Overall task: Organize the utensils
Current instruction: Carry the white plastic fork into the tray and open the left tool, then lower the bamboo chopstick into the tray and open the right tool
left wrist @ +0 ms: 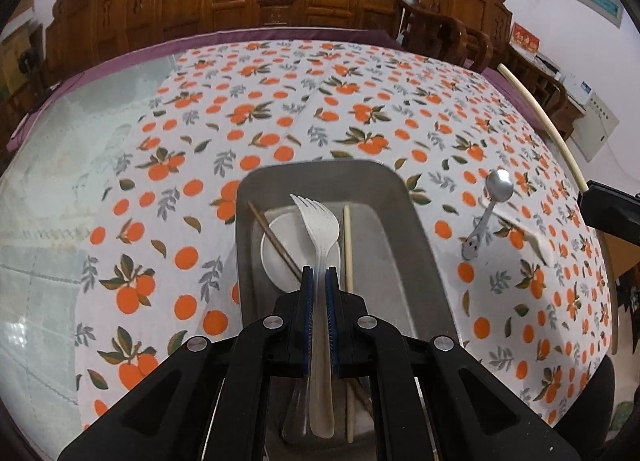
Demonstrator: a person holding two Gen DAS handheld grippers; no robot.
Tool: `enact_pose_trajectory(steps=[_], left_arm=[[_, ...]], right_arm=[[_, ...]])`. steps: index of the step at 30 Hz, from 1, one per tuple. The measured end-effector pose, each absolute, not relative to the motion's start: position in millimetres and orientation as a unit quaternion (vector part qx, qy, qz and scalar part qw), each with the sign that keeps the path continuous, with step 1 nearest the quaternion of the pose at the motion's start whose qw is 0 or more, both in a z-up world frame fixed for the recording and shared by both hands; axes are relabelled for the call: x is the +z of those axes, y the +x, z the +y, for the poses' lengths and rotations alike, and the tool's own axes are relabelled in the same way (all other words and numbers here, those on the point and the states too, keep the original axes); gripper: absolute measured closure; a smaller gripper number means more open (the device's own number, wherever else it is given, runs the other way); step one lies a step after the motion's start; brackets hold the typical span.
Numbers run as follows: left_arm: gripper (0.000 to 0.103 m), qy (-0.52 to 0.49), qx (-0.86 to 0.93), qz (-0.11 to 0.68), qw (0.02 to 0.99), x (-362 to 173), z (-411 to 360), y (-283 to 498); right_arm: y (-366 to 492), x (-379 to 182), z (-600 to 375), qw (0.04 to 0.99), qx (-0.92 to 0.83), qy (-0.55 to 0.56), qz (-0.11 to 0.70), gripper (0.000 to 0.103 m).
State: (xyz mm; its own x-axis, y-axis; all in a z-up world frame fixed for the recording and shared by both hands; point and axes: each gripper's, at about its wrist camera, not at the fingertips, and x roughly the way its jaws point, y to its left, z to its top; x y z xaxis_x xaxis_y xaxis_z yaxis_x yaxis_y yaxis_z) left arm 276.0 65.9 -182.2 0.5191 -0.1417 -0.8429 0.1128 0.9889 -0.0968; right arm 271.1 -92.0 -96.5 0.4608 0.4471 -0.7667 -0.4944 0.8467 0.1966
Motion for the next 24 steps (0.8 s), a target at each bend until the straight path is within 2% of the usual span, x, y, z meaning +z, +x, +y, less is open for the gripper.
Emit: enact_pose_trajectory(steps=[12,13,15,19,21,24], left_arm=[[0.096,-0.009,-0.078,0.493,0.866,-183.5,71.1,271.4],[0.094,-0.009,-0.078,0.491,0.868,-180.5,71.6,269.8],[0.081,-0.01,-0.078,0.48,0.874,-168.5,75.7,262.5],[0.076,-0.01,-0.072,0.461,0.884,-147.6,85.8,246.3],[0.068,-0.008,-0.067,0.455,0.888,-140.3,90.2,239.8],[0.062,0.0,-0.057,0.441,0.896,-128.4,98.8,229.2]], right_arm=[[279.6,-110.4,-74.5,0.843,0.28,-0.041,0.457,0.097],[279.8,-110.5,-73.5,0.843,0.28,-0.04,0.457,0.097],[280.1,-110.1,-72.1,0.844,0.28,-0.035,0.455,0.097],[280.2,-110.7,-66.7,0.846,0.283,-0.021,0.451,0.097],[280.4,-111.4,-60.6,0.845,0.286,-0.016,0.451,0.097],[282.0,-111.9,-50.2,0.846,0.29,-0.009,0.448,0.097]])
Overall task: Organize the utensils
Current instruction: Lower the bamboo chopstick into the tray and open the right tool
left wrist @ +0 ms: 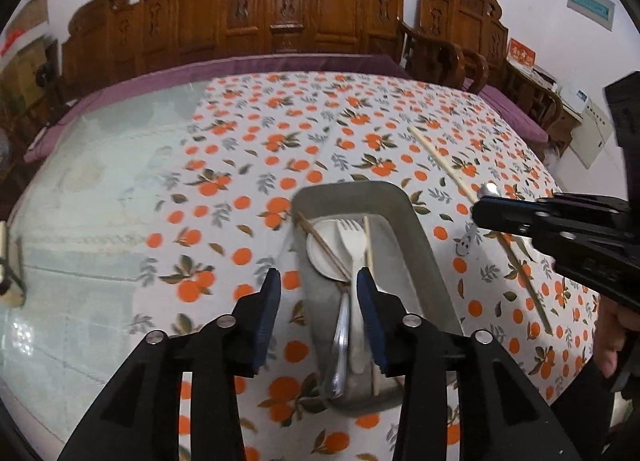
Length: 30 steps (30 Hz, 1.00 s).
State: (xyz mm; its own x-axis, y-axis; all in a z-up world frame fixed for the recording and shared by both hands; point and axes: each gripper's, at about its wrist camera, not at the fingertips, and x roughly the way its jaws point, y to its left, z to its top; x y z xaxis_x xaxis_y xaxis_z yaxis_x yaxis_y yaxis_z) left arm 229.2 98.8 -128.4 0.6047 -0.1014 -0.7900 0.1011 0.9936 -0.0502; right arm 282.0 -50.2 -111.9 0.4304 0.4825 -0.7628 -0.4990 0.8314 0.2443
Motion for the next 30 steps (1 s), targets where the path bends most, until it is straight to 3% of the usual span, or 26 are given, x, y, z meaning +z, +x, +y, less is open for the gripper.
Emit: enact_pose_trajectory(steps=[1,3,11,30], left_arm=[[0.06,0.001,-0.052,0.437,0.898,-124.9,102.4,226.1],[0.047,-0.004,-0.046,0.433,0.9,-119.8,109.7,220.9],[0.021,-0.016,-0.023,0.421,0.907,-111.0,134.5,206.0],[0.017,-0.016,-0.011,0.41,0.912,-101.8,151.0,194.8]], right_arm=[[283.0,-112.4,-46.4,0.845,0.292,-0.004,0.448,0.097],[284.9,-113.9,-39.3,0.844,0.296,0.004,0.448,0.097],[294.6,-131.0,-12.1,0.838,0.297,0.026,0.457,0.097],[298.1,-184.7,19.5,0.823,0.274,0.03,0.497,0.097]])
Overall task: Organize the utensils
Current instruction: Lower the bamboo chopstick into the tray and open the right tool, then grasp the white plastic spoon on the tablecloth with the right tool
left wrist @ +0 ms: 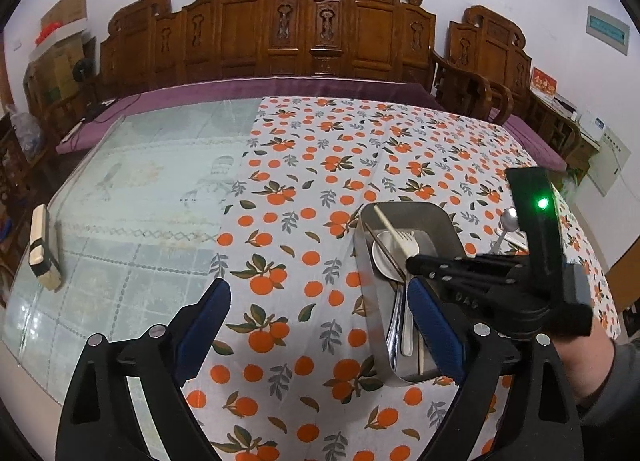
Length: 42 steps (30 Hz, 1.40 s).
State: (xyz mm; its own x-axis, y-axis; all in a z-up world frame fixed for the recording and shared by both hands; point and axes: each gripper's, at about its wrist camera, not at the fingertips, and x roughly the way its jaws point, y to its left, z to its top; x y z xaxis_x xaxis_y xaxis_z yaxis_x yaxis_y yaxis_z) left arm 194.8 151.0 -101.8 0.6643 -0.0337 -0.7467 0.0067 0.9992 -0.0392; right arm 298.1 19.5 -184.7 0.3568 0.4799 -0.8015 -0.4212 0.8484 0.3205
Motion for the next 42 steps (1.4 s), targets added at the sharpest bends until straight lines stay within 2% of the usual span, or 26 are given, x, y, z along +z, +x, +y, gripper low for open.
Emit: enact_pose_trajectory(steps=[13,17,20,25,29,35,42], left_arm=[[0.017,-0.014,-0.009,0.41,0.912,-100.3,149.2,196.2],[0.017,-0.014,-0.009,0.409,0.912,-100.3,146.0,196.4],[0.017,-0.011,-0.012,0.41,0.912,-100.4,139.3,197.5],[0.017,-0.007,-0.022,0.41,0.912,-100.7,124.6,199.1],[0.017,-0.006,-0.035,0.411,0.911,-100.6,108.2,202.4],[0.017,-0.002,-0.061,0.414,0.908,-106.3,75.4,213.1],[0.017,0.007,-0.094,0.422,0.902,-118.1,30.9,235.6]], right_arm=[[295.2,-185.2,20.1,0.815,0.297,0.03,0.496,0.093],[288.9,-171.4,8.0,0.823,0.306,0.02,0.477,0.093],[284.1,-160.2,-5.6,0.829,0.31,0.02,0.465,0.086],[273.8,-135.4,-39.1,0.838,0.316,0.02,0.444,0.085],[263.2,-118.8,-73.1,0.851,0.308,0.019,0.425,0.064],[252.6,-117.6,-127.3,0.863,0.273,-0.001,0.426,0.063],[254.7,-142.3,-193.1,0.867,0.216,-0.016,0.449,0.063]])
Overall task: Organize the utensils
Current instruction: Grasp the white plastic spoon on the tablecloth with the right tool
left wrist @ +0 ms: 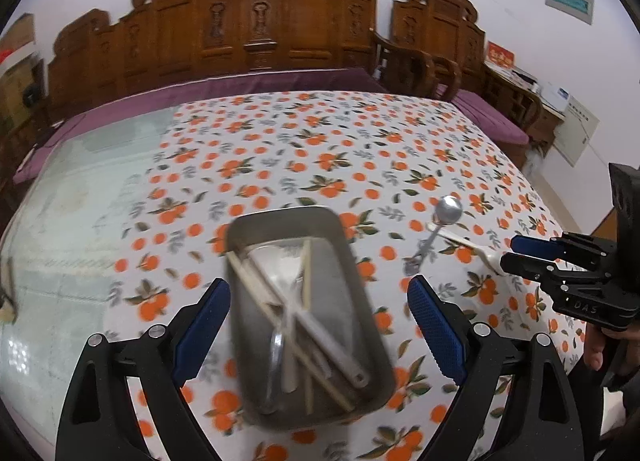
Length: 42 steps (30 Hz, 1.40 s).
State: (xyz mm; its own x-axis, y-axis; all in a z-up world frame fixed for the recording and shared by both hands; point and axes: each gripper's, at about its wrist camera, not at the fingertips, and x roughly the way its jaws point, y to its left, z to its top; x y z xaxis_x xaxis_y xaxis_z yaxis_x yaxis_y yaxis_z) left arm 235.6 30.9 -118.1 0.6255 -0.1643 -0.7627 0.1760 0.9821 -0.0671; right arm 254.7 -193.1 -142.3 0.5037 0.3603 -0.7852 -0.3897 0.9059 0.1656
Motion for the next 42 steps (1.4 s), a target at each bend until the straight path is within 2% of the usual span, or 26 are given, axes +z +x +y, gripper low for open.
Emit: enact_pose_trajectory(steps=[7,15,17,22,25,31,36,39,42], left_arm=[[0.017,0.016,-0.111,0.431,0.895,-127.1,1.1,250.5],[0.017,0.026,-0.116,0.439,0.89,-132.2,-15.4,252.1],[0.017,0.028,-0.117,0.441,0.89,-132.3,-18.1,252.0],[0.017,0.032,-0.123,0.444,0.887,-134.5,-26.8,252.9],[0.017,0.035,-0.126,0.445,0.886,-137.2,-34.2,256.0],[0.017,0.037,-0.134,0.452,0.881,-143.4,-49.0,265.5],[0.017,0.041,-0.143,0.46,0.875,-151.9,-64.7,277.1],[0.017,0.045,-0.149,0.469,0.87,-160.8,-77.9,286.3],[0.017,0.05,-0.15,0.474,0.866,-168.1,-89.6,292.1]], right_arm=[[277.9,-176.0,-227.9,0.855,0.19,-0.031,0.482,0.063],[314.4,-211.3,-224.1,0.834,0.19,-0.079,0.512,0.063],[318.9,-219.1,-219.5,0.828,0.189,-0.098,0.519,0.068],[326.2,-229.0,-217.8,0.818,0.19,-0.112,0.531,0.069],[325.9,-228.4,-219.3,0.813,0.193,-0.115,0.537,0.078],[308.2,-224.9,-229.0,0.793,0.213,-0.113,0.56,0.083],[289.8,-220.6,-247.4,0.797,0.209,-0.098,0.558,0.091],[286.0,-217.4,-253.6,0.802,0.208,-0.093,0.552,0.099],[280.1,-209.5,-255.2,0.807,0.216,-0.088,0.542,0.099]])
